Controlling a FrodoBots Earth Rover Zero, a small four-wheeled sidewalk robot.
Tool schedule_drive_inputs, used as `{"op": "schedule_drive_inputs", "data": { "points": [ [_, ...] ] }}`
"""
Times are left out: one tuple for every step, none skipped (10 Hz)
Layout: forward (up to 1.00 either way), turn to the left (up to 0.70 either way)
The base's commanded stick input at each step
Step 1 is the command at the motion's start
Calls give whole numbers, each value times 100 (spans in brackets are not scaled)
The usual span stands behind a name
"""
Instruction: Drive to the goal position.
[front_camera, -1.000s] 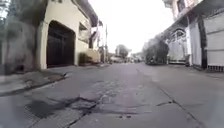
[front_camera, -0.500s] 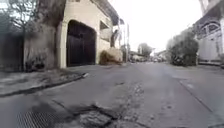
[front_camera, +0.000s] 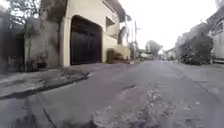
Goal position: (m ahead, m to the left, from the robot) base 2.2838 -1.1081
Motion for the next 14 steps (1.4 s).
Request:
{"op": "schedule_drive_inputs", "data": {
  "points": [
    [100,10],
    [100,5],
    [100,-4],
    [100,-13],
    [100,-23],
    [100,-30],
    [100,-30],
    [100,-30],
    [100,-30],
    [100,-30],
    [100,-30],
    [100,-23],
    [100,-14],
    [100,-6]
  ]
}}
